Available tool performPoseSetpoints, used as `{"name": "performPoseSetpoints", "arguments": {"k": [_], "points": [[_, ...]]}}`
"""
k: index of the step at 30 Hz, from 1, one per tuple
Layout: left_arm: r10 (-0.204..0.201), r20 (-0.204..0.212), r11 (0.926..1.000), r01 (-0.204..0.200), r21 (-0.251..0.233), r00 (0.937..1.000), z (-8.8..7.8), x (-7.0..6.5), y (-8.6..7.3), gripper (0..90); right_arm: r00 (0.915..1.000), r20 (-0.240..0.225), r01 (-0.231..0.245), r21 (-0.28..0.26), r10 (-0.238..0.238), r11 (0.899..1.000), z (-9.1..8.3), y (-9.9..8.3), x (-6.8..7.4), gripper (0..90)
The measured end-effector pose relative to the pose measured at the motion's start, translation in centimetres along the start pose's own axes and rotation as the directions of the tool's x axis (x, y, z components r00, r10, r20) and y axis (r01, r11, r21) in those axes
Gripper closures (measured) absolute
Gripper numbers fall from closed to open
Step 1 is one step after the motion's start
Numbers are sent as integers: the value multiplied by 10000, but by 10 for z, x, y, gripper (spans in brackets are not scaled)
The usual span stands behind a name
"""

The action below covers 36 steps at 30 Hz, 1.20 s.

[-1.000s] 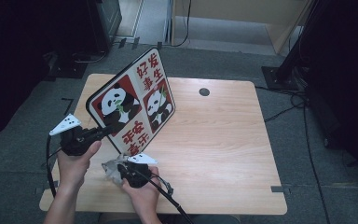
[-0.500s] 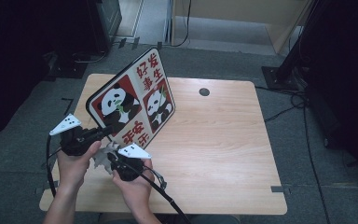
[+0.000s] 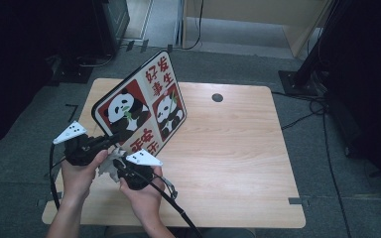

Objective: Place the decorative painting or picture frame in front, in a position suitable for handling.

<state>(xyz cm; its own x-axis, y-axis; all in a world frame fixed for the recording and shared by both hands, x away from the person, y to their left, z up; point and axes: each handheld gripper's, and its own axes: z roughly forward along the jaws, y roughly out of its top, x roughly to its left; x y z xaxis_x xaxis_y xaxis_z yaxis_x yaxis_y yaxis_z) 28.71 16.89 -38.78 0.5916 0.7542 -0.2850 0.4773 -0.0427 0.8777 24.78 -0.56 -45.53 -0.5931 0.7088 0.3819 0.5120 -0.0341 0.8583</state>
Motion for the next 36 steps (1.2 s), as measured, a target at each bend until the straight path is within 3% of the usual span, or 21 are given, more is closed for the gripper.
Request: {"name": "performPoseSetpoints", "arguments": {"k": [2,7,9,16,18,22,26,30,33,36], "points": [[-7,14,10000,7,7,10000,0,0,0,798,9999,116,22,233,-25,9997,1,-8,-5,808],[-6,-6,10000,6,4,10000,0,0,0,798,9953,355,-934,1032,902,9903,5,-38,-22,809],[-17,-11,10000,17,-6,10000,0,-1,0,798,9952,427,-925,1075,883,9899,5,-35,-20,809],[15,-5,10000,-15,-2,10000,0,0,0,798,9997,23,-242,180,242,9995,-1,-7,-5,808],[20,-5,10000,-20,-10,10000,0,0,0,798,9999,101,-74,261,71,9996,-3,-8,-6,807],[34,-11,10000,-34,-27,10000,0,0,-1,797,9992,169,-379,498,371,9980,-11,-21,-17,805],[33,0,9999,-33,-103,10000,0,0,-1,796,9969,156,-773,332,768,9965,-26,-27,-37,804],[-3,85,9998,5,-217,10000,0,0,-4,787,9961,312,-832,79,829,9965,-42,-19,-55,804],[39,-147,10000,-40,-75,9999,5,-1,-10,763,9957,449,-801,-178,809,9966,-51,-11,-64,804],[-108,-247,9995,101,-289,9996,11,-2,-20,724,9954,613,-707,-397,730,9967,-58,-1,-72,804]]}}
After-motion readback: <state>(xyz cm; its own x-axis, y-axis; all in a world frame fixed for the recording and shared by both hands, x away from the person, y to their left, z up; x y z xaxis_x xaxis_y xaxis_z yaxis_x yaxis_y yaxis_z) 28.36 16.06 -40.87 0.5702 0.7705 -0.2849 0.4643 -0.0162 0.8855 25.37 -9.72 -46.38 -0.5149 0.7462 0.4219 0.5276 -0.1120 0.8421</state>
